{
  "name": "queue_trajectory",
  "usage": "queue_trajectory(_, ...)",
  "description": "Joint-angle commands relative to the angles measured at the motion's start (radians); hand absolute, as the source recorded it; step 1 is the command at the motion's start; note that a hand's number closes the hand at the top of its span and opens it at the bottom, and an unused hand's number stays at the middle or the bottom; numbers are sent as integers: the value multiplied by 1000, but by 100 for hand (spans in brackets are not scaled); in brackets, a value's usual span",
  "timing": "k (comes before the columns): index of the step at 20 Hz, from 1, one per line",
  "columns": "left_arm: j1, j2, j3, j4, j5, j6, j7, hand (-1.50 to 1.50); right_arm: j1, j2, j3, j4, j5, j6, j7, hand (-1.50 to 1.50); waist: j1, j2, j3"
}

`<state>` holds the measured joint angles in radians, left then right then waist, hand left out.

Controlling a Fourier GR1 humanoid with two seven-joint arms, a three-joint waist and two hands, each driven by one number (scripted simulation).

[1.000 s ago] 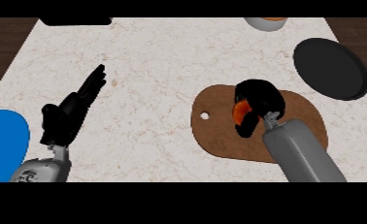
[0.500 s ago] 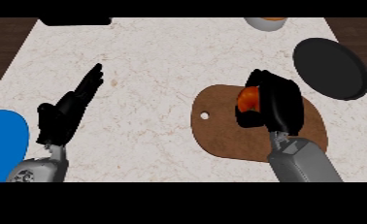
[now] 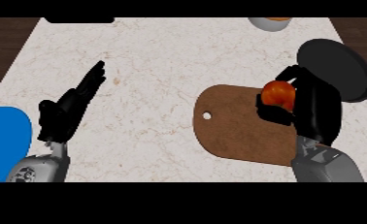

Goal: Pick the tomato from the cutting board and place it in the pan

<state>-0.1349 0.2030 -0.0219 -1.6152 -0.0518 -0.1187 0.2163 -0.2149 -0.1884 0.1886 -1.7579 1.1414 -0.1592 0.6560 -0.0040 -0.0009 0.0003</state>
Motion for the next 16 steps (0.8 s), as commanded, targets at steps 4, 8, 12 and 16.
queue_trajectory(4, -6, -5, 1, 18, -3, -18, -13, 0, -79, -57, -251, 226, -248, -175, -227, 150, 10, 4, 1)
queue_trajectory(8, 2, -42, -25, -48, -32, 19, 44, 0, -175, -121, -335, 437, -292, -200, -341, 150, 16, 4, 1)
queue_trajectory(12, -15, 6, 33, -6, 23, -42, 23, 0, -218, -158, -407, 696, -268, -359, -466, 150, 25, 8, 1)
queue_trajectory(16, -39, -32, -17, -25, -19, -20, 34, 0, -349, -200, -469, 958, -292, -448, -580, 150, 35, 12, 2)
